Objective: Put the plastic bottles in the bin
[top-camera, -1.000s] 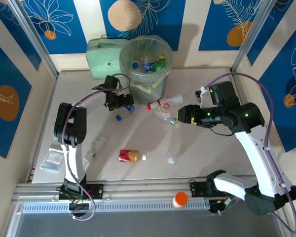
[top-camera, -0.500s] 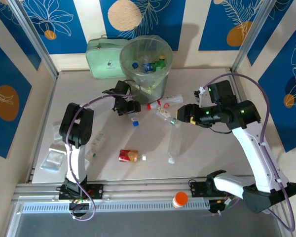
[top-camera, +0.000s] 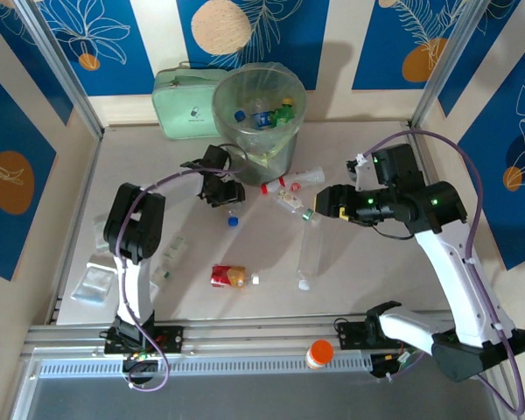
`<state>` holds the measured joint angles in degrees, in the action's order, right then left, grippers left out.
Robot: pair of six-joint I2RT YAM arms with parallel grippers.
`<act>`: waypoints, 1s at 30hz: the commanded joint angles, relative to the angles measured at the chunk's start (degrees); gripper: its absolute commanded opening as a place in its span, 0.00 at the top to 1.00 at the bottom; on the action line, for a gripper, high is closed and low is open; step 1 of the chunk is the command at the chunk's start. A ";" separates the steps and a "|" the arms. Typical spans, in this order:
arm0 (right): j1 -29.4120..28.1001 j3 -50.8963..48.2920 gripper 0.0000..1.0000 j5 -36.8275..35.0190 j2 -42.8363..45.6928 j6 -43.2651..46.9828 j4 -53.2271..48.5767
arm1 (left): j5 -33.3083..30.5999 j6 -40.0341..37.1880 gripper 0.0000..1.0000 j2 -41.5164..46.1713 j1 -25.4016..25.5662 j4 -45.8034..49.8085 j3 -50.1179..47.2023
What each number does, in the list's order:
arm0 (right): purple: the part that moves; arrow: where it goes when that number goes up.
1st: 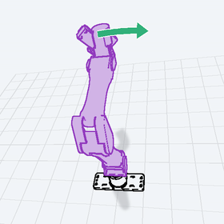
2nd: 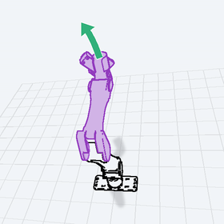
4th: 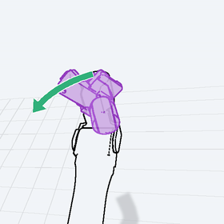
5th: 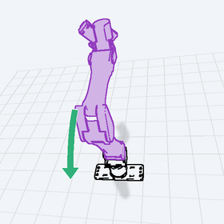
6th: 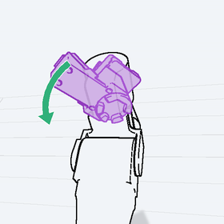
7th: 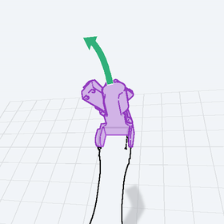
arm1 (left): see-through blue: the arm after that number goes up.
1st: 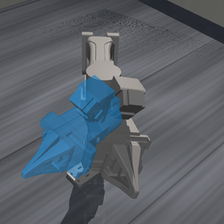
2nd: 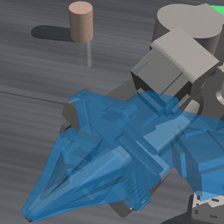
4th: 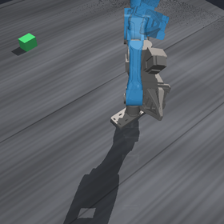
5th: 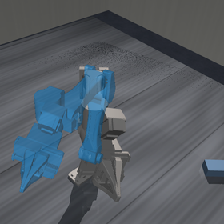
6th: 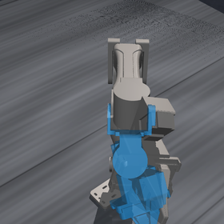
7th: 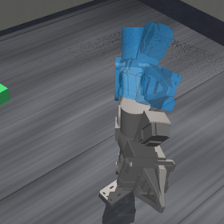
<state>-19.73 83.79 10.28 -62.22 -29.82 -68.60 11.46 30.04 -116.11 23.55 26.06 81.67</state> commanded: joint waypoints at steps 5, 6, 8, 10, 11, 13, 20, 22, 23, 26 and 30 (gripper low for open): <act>0.13 -0.07 0.28 -0.96 2.35 -0.92 0.54 | 0.12 2.59 0.52 11.21 0.36 0.87 -4.93; 0.13 -0.19 0.28 -0.97 2.72 -1.17 0.87 | 0.30 2.94 0.52 12.62 0.37 0.89 -5.59; -0.07 -0.29 0.29 -0.97 3.15 -1.63 1.40 | 0.89 3.63 0.52 15.75 0.44 0.95 -7.02; -0.29 -0.30 0.29 -0.95 3.55 -2.01 1.84 | 1.27 4.35 0.52 19.04 0.53 1.08 -8.43; -0.41 -0.26 0.29 -0.98 3.81 -2.23 2.05 | 1.37 4.54 0.52 21.21 0.62 1.17 -9.33; -0.66 -0.20 0.29 -0.94 4.10 -2.55 2.48 | 1.60 4.78 0.52 24.96 0.62 1.61 -10.11; -2.11 0.03 0.29 -1.49 4.81 -3.61 3.30 | 4.26 3.77 0.52 35.07 0.79 4.11 -4.37; -2.40 0.26 0.29 -1.64 5.15 -3.75 3.30 | 5.31 4.30 0.52 35.76 0.96 4.58 -0.43; -2.49 0.53 0.29 -1.89 5.25 -3.71 3.14 | 5.41 4.49 0.52 35.69 1.11 5.06 1.71; -2.47 1.84 0.29 -2.59 5.35 -3.34 2.21 | 5.50 5.47 0.52 33.95 1.41 5.29 8.21; -2.51 3.07 0.29 -2.33 5.74 -3.64 1.12 | 5.83 6.77 0.52 28.18 1.41 4.44 17.98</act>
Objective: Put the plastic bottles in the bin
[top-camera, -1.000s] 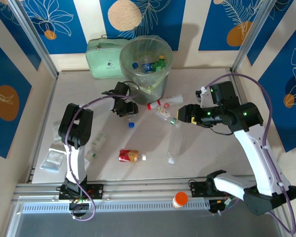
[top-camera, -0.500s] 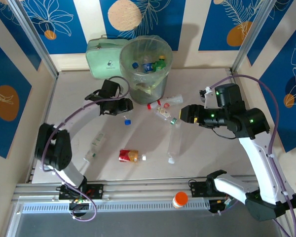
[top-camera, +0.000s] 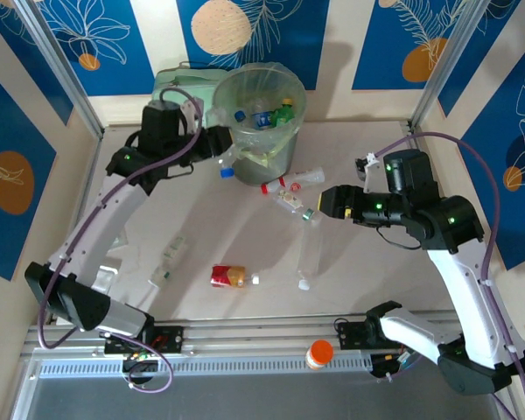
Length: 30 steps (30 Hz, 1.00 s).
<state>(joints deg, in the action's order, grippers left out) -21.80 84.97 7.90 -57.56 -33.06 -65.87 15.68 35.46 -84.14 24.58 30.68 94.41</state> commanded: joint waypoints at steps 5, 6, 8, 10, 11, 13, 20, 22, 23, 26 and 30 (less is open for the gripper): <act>-0.43 2.33 0.29 -0.21 2.68 -1.62 -2.98 | 0.26 3.08 0.53 -14.06 0.54 -0.33 18.54; -0.48 2.31 0.29 -0.74 3.25 -1.88 -3.29 | -0.24 3.27 0.53 -16.13 0.65 -0.15 21.29; -0.52 1.71 0.29 -1.62 4.34 -2.45 -3.86 | -0.61 3.52 0.53 -21.54 1.20 0.49 27.94; -0.52 1.34 0.29 -2.08 5.12 -2.62 -4.73 | -0.98 3.96 0.53 -26.92 1.69 0.94 34.79; -0.52 1.36 0.29 -2.19 5.34 -2.58 -5.37 | -0.96 4.25 0.53 -29.62 1.87 0.35 37.95; -0.52 1.61 0.29 -2.60 5.76 -2.21 -6.64 | -1.35 5.10 0.53 -34.80 1.96 -0.17 43.72; -0.43 2.30 0.29 -3.77 6.49 0.39 -9.63 | -1.97 10.78 0.52 -48.40 2.01 -7.27 56.06; -0.38 2.30 0.29 -4.11 6.58 1.09 -10.06 | -2.32 12.37 0.52 -50.30 2.05 -9.89 56.22; -0.35 2.32 0.29 -4.33 6.62 1.44 -10.15 | -2.57 12.97 0.52 -51.24 2.13 -10.69 56.44; -0.35 2.48 0.29 -4.95 6.65 2.75 -10.50 | -2.89 13.75 0.51 -53.63 2.45 -12.19 57.36; -0.09 2.26 0.29 -5.59 6.67 4.29 -11.08 | -3.20 13.80 0.48 -55.57 3.24 -13.47 57.46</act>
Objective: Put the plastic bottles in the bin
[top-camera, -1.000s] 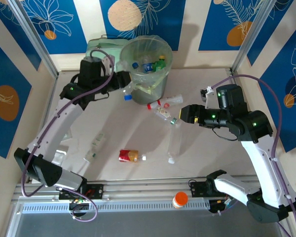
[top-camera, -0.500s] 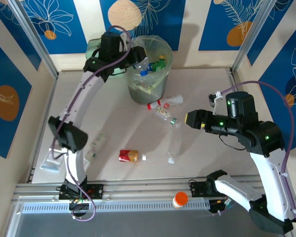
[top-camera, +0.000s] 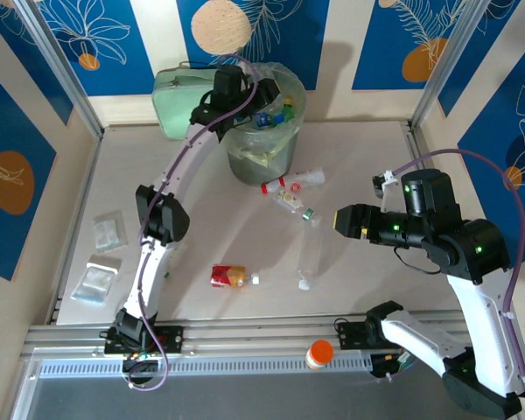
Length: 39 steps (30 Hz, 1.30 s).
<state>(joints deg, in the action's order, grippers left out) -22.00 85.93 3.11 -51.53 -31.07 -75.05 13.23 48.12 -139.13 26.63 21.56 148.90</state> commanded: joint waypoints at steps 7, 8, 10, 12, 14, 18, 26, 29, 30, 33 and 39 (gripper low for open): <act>0.84 1.21 0.28 -1.03 0.75 4.33 -2.38 | -1.60 0.66 0.27 -2.15 1.93 -3.71 2.97; 0.96 1.28 0.28 -0.92 0.76 4.64 -2.21 | -1.97 0.51 0.23 -1.98 1.93 -3.41 2.97; 1.24 1.17 0.28 -0.70 0.72 5.04 -2.04 | -2.56 -0.02 0.19 -1.55 1.93 -3.02 2.98; 1.34 1.29 0.28 -0.48 0.40 5.31 -1.77 | -2.82 -0.54 0.17 -0.94 1.89 -2.84 2.97; 1.34 1.73 0.28 -0.42 0.22 5.41 -1.51 | -2.61 -0.88 0.17 -0.14 1.84 -2.79 2.95; 1.34 3.48 0.28 -0.24 -0.89 5.49 -0.91 | -1.58 -2.33 0.16 2.82 1.76 -2.68 2.97; 1.26 3.82 0.29 1.90 -3.96 3.70 3.06 | -0.51 -9.83 0.17 13.18 1.49 7.93 2.72; 1.15 3.36 0.29 1.81 -5.71 2.49 4.66 | -3.40 -12.27 0.18 19.39 1.49 15.52 -0.59; 1.15 3.30 0.29 1.83 -6.34 1.90 5.22 | -3.99 -12.55 0.18 22.49 1.58 16.74 -3.99; 1.14 2.59 0.29 1.73 -8.73 -0.89 7.60 | -6.48 -12.17 0.19 33.19 1.67 17.50 -18.40; -0.96 -1.71 0.30 -0.12 -15.37 -1.94 13.23 | -9.78 -12.19 0.19 53.54 1.67 19.41 -43.34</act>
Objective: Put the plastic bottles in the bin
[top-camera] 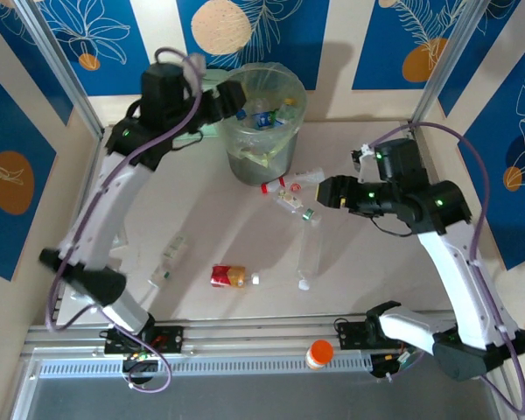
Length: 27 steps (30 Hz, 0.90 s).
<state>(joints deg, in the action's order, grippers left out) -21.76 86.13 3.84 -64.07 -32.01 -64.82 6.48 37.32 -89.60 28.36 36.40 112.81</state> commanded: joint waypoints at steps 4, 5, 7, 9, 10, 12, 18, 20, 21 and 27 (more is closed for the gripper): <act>-2.32 -3.10 0.28 -6.14 -9.24 1.97 3.88 | -5.24 -2.96 0.19 13.49 -0.39 8.67 -17.06; -2.41 -3.71 0.27 -7.42 -10.65 1.93 4.61 | -5.76 -3.41 0.18 15.53 -0.69 9.83 -19.28; -2.41 -4.78 0.27 -8.47 -13.29 1.53 6.17 | -6.41 -4.08 0.18 19.34 -1.35 11.94 -22.60; -2.79 -5.08 0.26 -9.41 -16.53 1.30 6.77 | -6.87 -4.46 0.18 22.42 -1.79 13.84 -25.96; -2.97 -4.74 0.26 -9.95 -18.58 1.04 6.37 | -7.07 -4.54 0.18 24.01 -1.98 14.69 -27.61; -3.81 -3.32 0.26 -10.24 -21.86 1.41 5.78 | -7.77 -4.63 0.17 26.80 -2.08 16.23 -30.65; -17.00 0.88 0.23 -9.46 -28.20 13.69 3.30 | -13.74 -3.93 0.16 33.45 -2.78 23.30 -36.11; -23.29 0.25 0.21 -8.35 -28.22 19.07 4.53 | -18.47 -3.84 0.16 35.48 -2.87 26.73 -36.93; -25.75 0.38 0.18 -8.82 -28.65 20.67 4.86 | -20.72 -3.94 0.16 36.66 -2.87 27.88 -37.43; -37.82 3.66 0.06 -13.93 -34.80 32.11 5.95 | -29.36 -3.38 0.14 45.17 -2.87 32.05 -40.53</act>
<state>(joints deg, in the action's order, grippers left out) -57.54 88.92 -7.88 -96.90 -8.47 -58.78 -16.62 34.02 -47.42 26.00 64.55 73.06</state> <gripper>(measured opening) 0.930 0.862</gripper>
